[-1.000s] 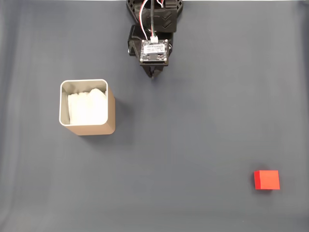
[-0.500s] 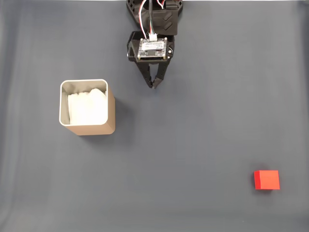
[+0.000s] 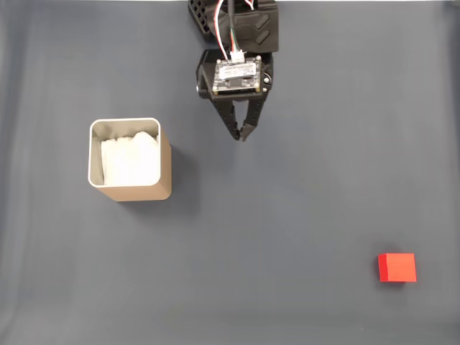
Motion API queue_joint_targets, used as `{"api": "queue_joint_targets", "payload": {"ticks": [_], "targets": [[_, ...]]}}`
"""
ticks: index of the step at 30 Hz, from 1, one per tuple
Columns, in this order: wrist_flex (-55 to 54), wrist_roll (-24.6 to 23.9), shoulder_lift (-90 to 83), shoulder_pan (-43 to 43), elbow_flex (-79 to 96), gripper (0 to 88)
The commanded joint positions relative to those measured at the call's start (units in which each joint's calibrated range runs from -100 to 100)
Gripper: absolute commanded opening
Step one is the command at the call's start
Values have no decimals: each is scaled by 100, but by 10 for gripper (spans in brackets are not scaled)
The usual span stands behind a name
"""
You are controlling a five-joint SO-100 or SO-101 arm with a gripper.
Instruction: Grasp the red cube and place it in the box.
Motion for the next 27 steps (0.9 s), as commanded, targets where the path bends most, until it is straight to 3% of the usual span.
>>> {"api": "queue_joint_targets", "payload": {"ticks": [1,27], "targets": [[-98,-24,382,-134,-778,1],[288,166,3264,-1717,-4369,1]]}}
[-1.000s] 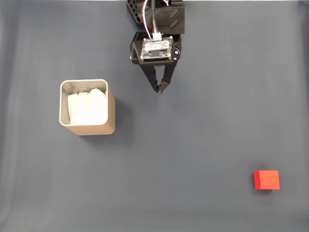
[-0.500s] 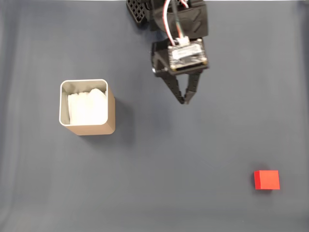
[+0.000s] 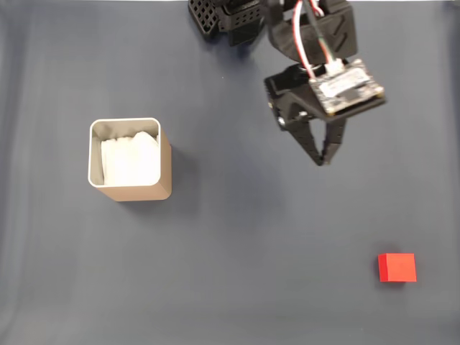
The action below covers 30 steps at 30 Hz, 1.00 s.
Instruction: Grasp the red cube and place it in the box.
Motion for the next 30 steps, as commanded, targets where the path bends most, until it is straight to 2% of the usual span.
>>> {"api": "queue_joint_targets", "payload": {"ticks": [1,12,30], "targets": [[28,44,265,-144,-663,1],[28,-54,1476,-456,-1766,10],[184,-244,3735,-485,-3653,40]]}}
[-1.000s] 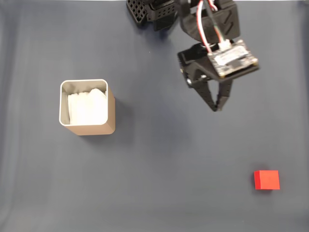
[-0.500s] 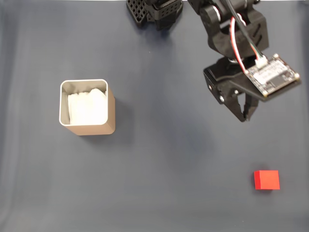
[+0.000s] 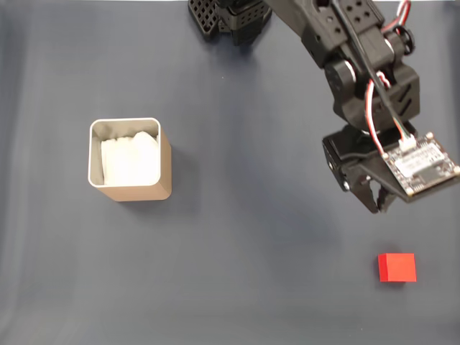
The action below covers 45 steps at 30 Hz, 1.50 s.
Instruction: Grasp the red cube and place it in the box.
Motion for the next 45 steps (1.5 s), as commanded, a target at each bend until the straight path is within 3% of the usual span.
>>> {"api": "queue_joint_targets", "payload": {"ticks": [1,18,39,45], "targets": [[37,-29,219,-19,-593,42],[70,103,2348,31,-2689,91],[70,-44,3118,166,-3081,361],[21,-54,2901,223,-2707,389]]}}
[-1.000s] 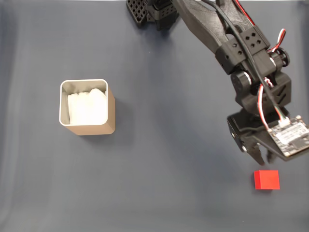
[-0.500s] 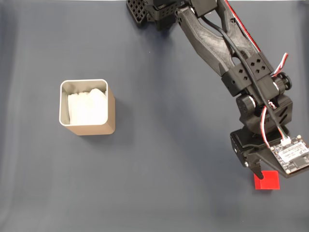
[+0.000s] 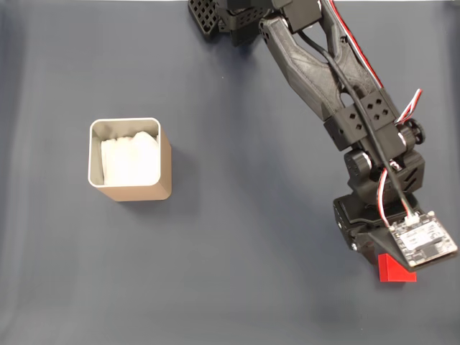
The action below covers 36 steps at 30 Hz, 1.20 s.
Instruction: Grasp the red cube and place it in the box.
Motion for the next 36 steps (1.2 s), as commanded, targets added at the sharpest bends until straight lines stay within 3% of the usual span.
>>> {"api": "queue_joint_targets", "payload": {"ticks": [1,16,36], "targets": [[-61,-29,-405,124,125,392],[-963,-39,-492,124,973,407],[-1193,20,547,110,-249,409]]}}
